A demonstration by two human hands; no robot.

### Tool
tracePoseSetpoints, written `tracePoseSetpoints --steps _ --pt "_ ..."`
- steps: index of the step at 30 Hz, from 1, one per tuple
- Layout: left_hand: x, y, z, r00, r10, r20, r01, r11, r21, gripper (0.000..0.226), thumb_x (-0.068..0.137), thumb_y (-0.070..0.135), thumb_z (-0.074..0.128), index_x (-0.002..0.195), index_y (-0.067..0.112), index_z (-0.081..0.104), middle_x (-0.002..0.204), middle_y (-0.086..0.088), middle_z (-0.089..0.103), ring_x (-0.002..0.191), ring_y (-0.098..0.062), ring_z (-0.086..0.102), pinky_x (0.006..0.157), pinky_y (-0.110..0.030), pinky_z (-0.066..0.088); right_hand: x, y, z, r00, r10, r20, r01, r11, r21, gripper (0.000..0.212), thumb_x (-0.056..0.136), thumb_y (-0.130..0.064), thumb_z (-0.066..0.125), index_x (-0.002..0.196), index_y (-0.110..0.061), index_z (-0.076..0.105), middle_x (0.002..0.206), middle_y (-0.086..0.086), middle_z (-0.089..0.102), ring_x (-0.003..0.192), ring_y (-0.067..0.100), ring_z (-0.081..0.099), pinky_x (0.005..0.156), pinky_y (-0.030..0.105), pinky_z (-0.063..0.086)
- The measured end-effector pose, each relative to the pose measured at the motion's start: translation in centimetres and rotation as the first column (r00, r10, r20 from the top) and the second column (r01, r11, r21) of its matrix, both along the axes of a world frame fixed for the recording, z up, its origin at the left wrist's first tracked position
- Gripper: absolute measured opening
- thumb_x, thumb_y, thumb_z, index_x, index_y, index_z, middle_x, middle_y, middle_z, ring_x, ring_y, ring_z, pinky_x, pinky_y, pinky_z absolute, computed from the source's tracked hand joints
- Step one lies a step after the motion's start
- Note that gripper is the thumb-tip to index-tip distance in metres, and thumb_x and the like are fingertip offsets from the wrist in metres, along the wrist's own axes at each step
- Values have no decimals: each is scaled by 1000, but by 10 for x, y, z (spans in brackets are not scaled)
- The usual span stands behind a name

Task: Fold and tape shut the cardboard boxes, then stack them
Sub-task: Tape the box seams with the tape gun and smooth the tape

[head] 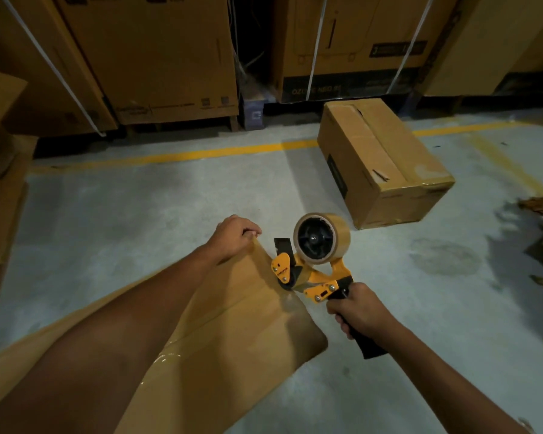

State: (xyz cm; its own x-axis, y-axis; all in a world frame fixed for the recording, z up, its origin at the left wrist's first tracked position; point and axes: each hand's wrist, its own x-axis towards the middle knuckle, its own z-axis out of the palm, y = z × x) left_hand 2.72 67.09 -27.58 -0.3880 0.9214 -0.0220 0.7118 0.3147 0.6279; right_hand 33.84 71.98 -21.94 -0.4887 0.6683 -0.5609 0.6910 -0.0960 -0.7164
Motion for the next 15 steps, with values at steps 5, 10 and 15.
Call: tracePoseSetpoints --steps 5,10,15 --pt "30 -10 7 908 -276 -316 221 955 -197 32 97 11 44 111 21 71 132 5 64 150 -13 20 123 -53 0 -1 -7 1 1000 -13 -25 14 999 35 12 81 -4 62 71 -7 57 57 9 56 45 20 50 43 26 43" --pt "39 -28 -6 883 -387 -265 361 921 -145 31 100 12 45 122 11 67 137 -1 61 148 -18 30 123 -42 4 -4 -11 3 998 -21 -51 23 999 43 10 82 -5 62 72 -6 59 58 10 57 46 21 51 45 28 44" --pt "36 -31 -13 911 -338 -237 310 939 -147 29 104 22 46 124 17 66 140 -1 57 147 -19 30 122 -37 7 14 -13 6 1000 1 -24 0 1000 24 10 84 -5 62 75 -6 59 60 10 56 47 20 50 44 27 44"
